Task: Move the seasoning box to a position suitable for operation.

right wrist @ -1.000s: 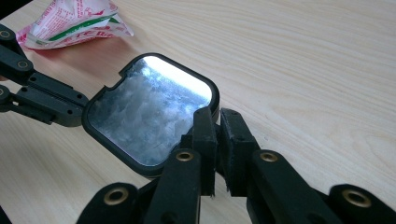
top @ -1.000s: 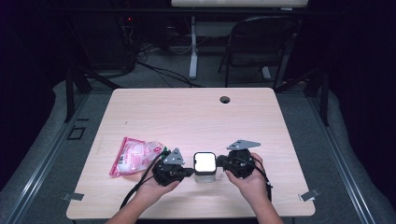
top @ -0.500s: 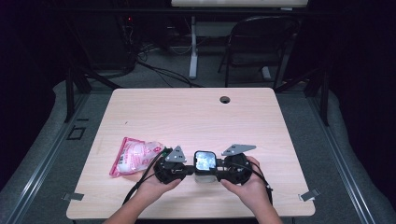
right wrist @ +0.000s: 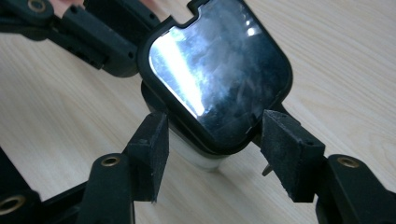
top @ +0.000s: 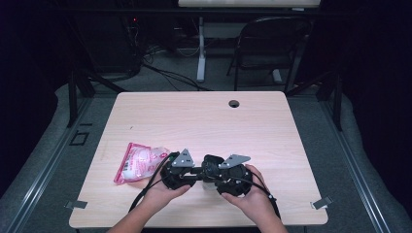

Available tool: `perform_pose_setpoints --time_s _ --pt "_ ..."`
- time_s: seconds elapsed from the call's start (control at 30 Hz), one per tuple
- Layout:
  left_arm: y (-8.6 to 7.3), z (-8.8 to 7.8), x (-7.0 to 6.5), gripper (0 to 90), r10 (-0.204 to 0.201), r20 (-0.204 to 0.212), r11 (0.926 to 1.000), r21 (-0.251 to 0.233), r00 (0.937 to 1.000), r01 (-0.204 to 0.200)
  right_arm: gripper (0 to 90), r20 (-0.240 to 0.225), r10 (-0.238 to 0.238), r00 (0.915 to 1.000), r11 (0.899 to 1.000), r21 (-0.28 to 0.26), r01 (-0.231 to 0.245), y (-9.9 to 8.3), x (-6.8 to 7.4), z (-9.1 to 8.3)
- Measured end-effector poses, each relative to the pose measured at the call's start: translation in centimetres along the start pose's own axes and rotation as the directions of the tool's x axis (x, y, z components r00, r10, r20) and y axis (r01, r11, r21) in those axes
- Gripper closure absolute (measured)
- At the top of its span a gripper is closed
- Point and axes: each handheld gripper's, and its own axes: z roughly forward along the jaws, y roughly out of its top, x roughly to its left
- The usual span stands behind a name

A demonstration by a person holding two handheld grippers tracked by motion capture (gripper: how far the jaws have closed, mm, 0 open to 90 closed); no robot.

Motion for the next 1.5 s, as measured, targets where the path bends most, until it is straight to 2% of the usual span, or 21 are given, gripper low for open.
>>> perform_pose_setpoints --time_s 0.13,0.2,0.5,0.7,0.87,0.93,1.07,1.2,1.23,1.3,1.33,1.43,1.5 --pt "-0.2 0.3 0.0 72.7 0.004 -0.017 1.0000 0.008 0.9998 -0.003 42.8 -0.002 0.018 0.9998 1.000 -0.011 -0.018 0.0 -0.2 -0.1" --pt "-0.2 0.4 0.0 72.1 -0.005 -0.011 1.0000 0.005 0.9999 0.005 43.1 -0.008 0.020 0.9998 1.000 -0.008 -0.020 0.0 -0.3 -0.1" --pt "-0.4 1.1 -0.2 71.0 0.008 0.006 0.9996 0.027 1.0000 -0.008 43.3 -0.010 0.033 0.9994 0.999 -0.023 -0.033 -0.1 -0.5 -0.2" --pt "-0.6 1.3 -0.2 70.2 0.000 0.011 0.9990 0.044 0.9999 -0.001 43.5 -0.016 0.062 0.9979 0.997 -0.039 -0.063 -0.2 -1.1 -0.9" --pt "-0.6 1.3 -0.2 70.2 0.013 0.010 0.9984 0.054 0.9999 -0.013 44.8 -0.008 0.087 0.9962 0.995 -0.056 -0.087 -0.5 -1.9 -2.0" --pt "-0.5 1.3 -0.2 70.2 0.014 0.014 0.9983 0.056 0.9998 -0.015 47.0 -0.008 0.119 0.9929 0.991 -0.068 -0.119 -0.9 -2.5 -2.6" --pt "-0.5 1.1 -0.1 69.9 0.008 0.011 0.9991 0.042 0.9999 -0.009 61.3 -0.019 0.168 0.9856 0.983 -0.075 -0.169 -1.6 -3.8 -3.5" --pt "-0.5 0.7 0.2 69.8 0.002 0.003 0.9995 0.033 1.0000 -0.002 67.2 -0.009 0.213 0.9769 0.974 -0.074 -0.213 -2.2 -4.9 -3.9" --pt "-0.5 0.6 0.3 69.6 -0.001 0.000 0.9995 0.033 1.0000 0.001 66.6 -0.008 0.224 0.9745 0.972 -0.076 -0.224 -2.4 -5.1 -3.9" --pt "-0.5 0.4 0.4 69.2 -0.003 -0.004 0.9994 0.033 1.0000 0.003 62.3 -0.036 0.241 0.9699 0.967 -0.076 -0.243 -2.5 -5.3 -3.7" --pt "-0.5 0.4 0.5 69.1 -0.002 -0.004 0.9995 0.031 1.0000 0.002 56.4 -0.060 0.242 0.9684 0.967 -0.071 -0.246 -2.5 -5.2 -3.4" --pt "-0.6 0.2 0.5 68.7 -0.006 -0.014 0.9997 0.024 0.9999 0.006 50.0 -0.067 0.196 0.9784 0.979 -0.050 -0.199 -2.2 -4.6 -2.7" --pt "-0.8 0.0 0.6 68.5 -0.012 -0.017 0.9997 0.021 0.9998 0.012 46.1 -0.052 0.187 0.9810 0.979 -0.067 -0.190 -2.0 -4.1 -2.0"
